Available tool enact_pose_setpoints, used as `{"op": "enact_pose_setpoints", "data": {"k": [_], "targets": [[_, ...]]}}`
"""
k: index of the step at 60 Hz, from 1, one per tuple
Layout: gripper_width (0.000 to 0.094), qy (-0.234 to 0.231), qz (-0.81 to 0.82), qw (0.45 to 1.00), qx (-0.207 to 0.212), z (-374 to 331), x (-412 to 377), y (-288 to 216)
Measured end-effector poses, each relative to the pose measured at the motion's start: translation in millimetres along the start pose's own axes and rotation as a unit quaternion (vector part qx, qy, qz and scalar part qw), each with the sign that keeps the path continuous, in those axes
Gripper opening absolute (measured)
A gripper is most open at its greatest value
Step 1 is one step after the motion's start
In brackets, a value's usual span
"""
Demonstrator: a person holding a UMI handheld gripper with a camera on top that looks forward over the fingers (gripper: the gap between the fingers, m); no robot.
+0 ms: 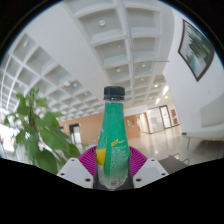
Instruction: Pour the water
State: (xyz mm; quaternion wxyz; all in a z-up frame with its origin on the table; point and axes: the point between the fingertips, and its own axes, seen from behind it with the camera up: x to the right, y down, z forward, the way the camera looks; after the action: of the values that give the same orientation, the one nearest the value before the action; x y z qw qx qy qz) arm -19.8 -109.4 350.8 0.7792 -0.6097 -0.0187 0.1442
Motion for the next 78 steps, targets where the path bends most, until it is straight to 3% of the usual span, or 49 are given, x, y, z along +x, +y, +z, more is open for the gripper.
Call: {"op": "enact_pose_setpoints", "data": {"k": [11,20,32,34,40,49,54,56,61,78], "targets": [[0.0394,0.068,-0.101,0.987,-0.108,-2,92,115],[0.0394,0.068,-0.121,0.971,-0.194,-20,119,194],[0.0394,0.074,-0.114,0.960,-0.245,-38,138,261],[0.0395,0.076,-0.109,0.965,-0.224,-38,138,257],[0.0415,0.076,-0.102,0.964,-0.232,-34,142,260],[0.0576,0.084,-0.102,0.958,-0.254,-42,142,262],[0.0867,0.102,-0.087,0.953,-0.272,-52,144,259],[0.0826,0.108,-0.084,0.952,-0.275,-57,147,255],[0.0868,0.124,-0.082,0.948,-0.282,-74,145,237],[0.0859,0.150,-0.072,0.942,-0.290,-154,104,155]]}}
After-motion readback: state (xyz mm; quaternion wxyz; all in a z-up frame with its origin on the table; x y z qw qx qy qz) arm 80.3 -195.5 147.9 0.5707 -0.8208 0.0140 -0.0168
